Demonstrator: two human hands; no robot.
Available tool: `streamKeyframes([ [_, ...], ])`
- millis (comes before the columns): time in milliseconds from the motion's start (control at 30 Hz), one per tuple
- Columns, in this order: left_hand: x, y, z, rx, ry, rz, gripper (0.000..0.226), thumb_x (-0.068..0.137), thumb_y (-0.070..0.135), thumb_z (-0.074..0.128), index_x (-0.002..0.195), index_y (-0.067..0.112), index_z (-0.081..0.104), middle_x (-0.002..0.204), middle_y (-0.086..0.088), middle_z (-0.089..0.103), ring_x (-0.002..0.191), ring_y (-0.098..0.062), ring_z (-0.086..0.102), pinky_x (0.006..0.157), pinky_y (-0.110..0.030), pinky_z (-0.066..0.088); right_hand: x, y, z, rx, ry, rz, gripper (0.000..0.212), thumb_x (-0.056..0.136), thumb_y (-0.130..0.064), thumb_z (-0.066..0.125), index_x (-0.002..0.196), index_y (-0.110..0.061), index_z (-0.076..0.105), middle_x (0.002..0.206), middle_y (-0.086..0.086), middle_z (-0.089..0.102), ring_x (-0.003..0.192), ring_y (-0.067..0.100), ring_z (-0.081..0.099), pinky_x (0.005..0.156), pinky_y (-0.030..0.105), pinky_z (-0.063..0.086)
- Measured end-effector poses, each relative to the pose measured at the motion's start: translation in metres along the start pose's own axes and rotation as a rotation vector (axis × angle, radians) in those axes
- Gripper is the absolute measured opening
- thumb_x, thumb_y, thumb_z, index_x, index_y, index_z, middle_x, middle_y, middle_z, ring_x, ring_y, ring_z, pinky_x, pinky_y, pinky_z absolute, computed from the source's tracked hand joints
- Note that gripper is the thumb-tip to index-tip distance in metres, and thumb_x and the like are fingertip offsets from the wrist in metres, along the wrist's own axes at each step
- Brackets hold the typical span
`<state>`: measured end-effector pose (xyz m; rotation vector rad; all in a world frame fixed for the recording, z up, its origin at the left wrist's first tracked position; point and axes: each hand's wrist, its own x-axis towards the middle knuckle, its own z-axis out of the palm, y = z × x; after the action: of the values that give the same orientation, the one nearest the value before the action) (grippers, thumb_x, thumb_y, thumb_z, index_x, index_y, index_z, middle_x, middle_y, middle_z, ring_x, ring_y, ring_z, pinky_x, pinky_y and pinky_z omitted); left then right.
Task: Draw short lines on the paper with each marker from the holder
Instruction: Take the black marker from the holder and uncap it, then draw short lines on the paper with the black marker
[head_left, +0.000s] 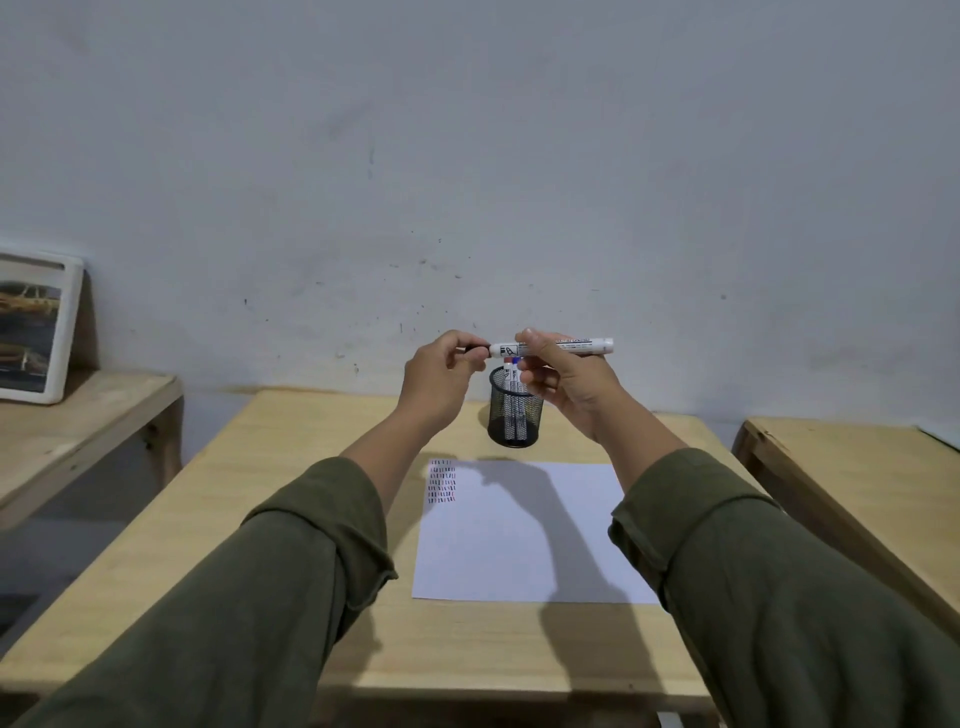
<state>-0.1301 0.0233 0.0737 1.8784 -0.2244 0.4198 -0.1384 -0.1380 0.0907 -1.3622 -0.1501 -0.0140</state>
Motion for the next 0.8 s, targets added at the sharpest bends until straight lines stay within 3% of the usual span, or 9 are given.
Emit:
streamKeyframes([
  [133, -0.006, -0.009, -0.003, 0.03, -0.04, -0.03, 0.017, 0.092, 0.022, 0.054, 0.099, 0.015, 0.067, 0.074, 0.004, 0.061, 0.068, 0.0, 0.051, 0.06, -0.006, 0.036, -0.003, 0.009, 0.0, -0.026, -0.023, -0.005, 0.029, 0.088, -0.018, 0.063, 0.11, 0.002, 0.063, 0.065, 0.005, 0.062, 0.049, 0.008, 0.06, 0.054, 0.016, 0.05],
  [233, -0.008, -0.015, -0.007, 0.067, -0.057, -0.067, 0.018, 0.094, 0.025, 0.05, 0.095, 0.018, 0.067, 0.07, 0.009, 0.058, 0.062, -0.003, 0.046, 0.052, -0.01, 0.034, -0.004, 0.016, 0.0, -0.013, -0.039, -0.013, 0.017, 0.088, -0.013, 0.063, 0.1, -0.001, 0.065, 0.062, 0.003, 0.065, 0.05, 0.009, 0.061, 0.056, 0.017, 0.051],
  [333, -0.009, -0.029, -0.022, 0.079, -0.022, -0.155, 0.025, 0.095, 0.027, 0.046, 0.102, 0.016, 0.067, 0.074, 0.007, 0.057, 0.073, -0.013, 0.048, 0.057, -0.02, 0.035, -0.005, 0.02, -0.006, 0.027, -0.018, -0.028, 0.004, 0.087, -0.012, 0.063, 0.088, -0.008, 0.065, 0.061, 0.001, 0.068, 0.052, 0.01, 0.062, 0.061, 0.018, 0.053],
  [467, -0.018, -0.057, -0.043, 0.207, -0.009, -0.249, 0.023, 0.093, 0.027, 0.048, 0.1, 0.015, 0.065, 0.088, 0.0, 0.062, 0.086, -0.017, 0.05, 0.059, -0.021, 0.036, -0.006, 0.025, -0.017, 0.067, 0.019, -0.026, 0.006, 0.088, -0.011, 0.062, 0.088, -0.008, 0.066, 0.062, 0.001, 0.068, 0.052, 0.009, 0.062, 0.06, 0.018, 0.054],
  [633, -0.04, -0.087, -0.035, 0.327, -0.026, -0.294, 0.019, 0.086, 0.024, 0.059, 0.099, 0.013, 0.067, 0.076, 0.004, 0.059, 0.084, -0.019, 0.054, 0.072, -0.023, 0.035, -0.013, 0.051, -0.003, 0.007, 0.005, 0.042, 0.009, 0.088, -0.016, 0.064, 0.092, -0.009, 0.066, 0.063, 0.002, 0.067, 0.055, 0.011, 0.063, 0.063, 0.02, 0.054],
  [733, -0.052, -0.102, -0.027, 0.387, -0.024, -0.326, 0.022, 0.085, 0.022, 0.06, 0.103, 0.01, 0.066, 0.098, -0.007, 0.068, 0.089, -0.019, 0.057, 0.074, -0.019, 0.035, -0.017, 0.072, 0.003, -0.026, 0.004, 0.104, 0.015, 0.088, -0.019, 0.064, 0.098, -0.009, 0.068, 0.07, 0.007, 0.068, 0.057, 0.012, 0.065, 0.06, 0.02, 0.053],
  [800, -0.058, -0.111, -0.025, 0.414, -0.026, -0.341, 0.022, 0.084, 0.021, 0.061, 0.101, 0.009, 0.067, 0.101, -0.009, 0.069, 0.094, -0.021, 0.059, 0.077, -0.02, 0.038, -0.019, 0.085, 0.006, -0.056, 0.004, 0.127, 0.019, 0.088, -0.017, 0.063, 0.102, -0.006, 0.068, 0.073, 0.007, 0.067, 0.058, 0.011, 0.066, 0.061, 0.02, 0.052],
])
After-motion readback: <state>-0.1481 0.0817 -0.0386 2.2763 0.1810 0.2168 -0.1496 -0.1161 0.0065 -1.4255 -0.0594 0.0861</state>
